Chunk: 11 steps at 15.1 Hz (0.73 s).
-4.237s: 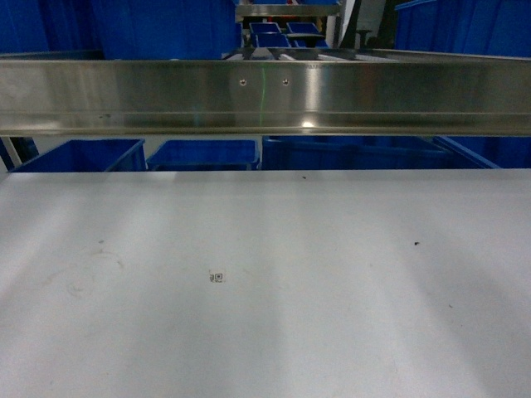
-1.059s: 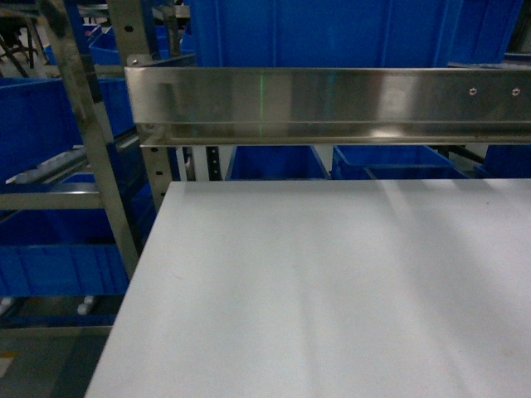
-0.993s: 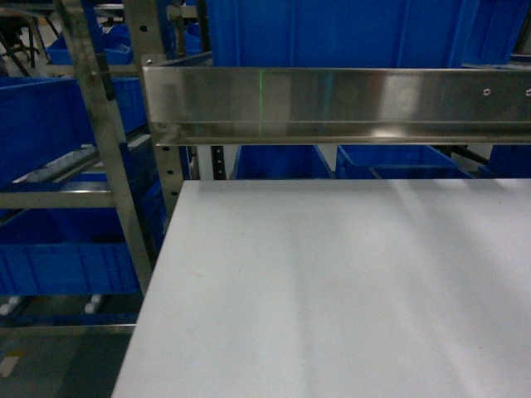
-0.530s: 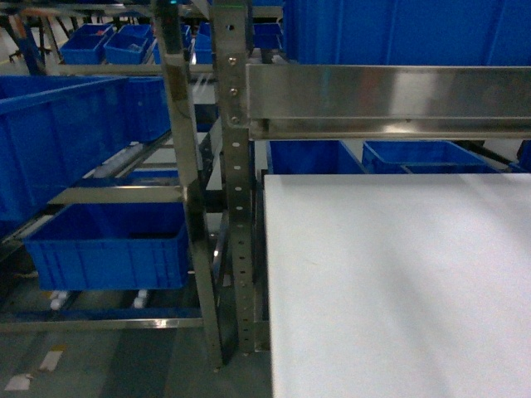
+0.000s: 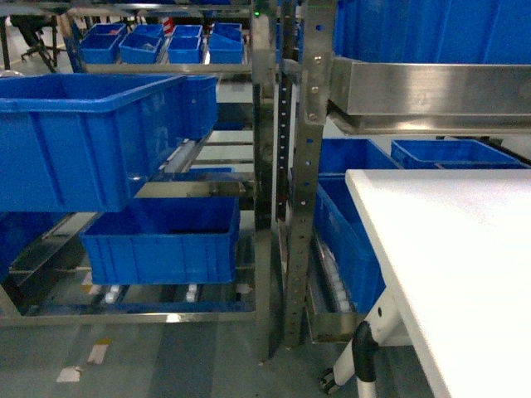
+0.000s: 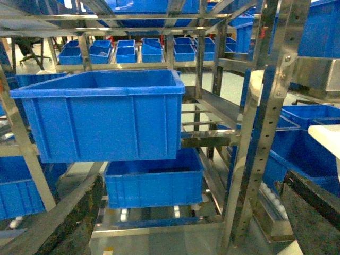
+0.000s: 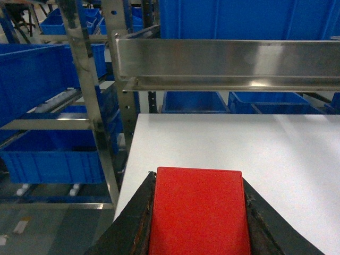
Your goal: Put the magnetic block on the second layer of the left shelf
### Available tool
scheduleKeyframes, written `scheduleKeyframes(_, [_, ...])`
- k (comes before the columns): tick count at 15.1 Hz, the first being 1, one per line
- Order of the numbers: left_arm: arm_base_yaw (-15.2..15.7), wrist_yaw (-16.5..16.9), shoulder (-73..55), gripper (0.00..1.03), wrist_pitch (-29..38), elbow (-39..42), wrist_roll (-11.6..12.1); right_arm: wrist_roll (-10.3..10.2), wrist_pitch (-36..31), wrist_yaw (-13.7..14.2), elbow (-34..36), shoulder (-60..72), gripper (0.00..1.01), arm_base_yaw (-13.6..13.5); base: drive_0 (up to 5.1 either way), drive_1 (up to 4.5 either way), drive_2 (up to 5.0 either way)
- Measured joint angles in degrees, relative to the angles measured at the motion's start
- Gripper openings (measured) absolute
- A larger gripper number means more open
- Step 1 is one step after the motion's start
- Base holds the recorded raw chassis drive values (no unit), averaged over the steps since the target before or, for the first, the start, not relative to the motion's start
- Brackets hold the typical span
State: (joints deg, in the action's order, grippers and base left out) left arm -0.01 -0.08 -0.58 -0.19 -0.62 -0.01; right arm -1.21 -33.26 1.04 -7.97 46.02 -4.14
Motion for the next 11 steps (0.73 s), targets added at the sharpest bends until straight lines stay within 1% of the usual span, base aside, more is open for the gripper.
scheduleKeyframes(9, [0.00, 0.07, 0.00, 0.98, -0.04, 0.00, 0.00, 0.00, 0.13, -0.17, 0.00, -0.02, 0.33, 0.00, -4.9, 1.37, 3.4])
scheduleKeyframes(11, [0.00, 0.04, 0.00, 0.98, 0.04, 0.00, 0.00, 0.00, 0.11, -0.17, 0.00, 0.00, 0.33, 0.00, -4.9, 2.47, 2.5])
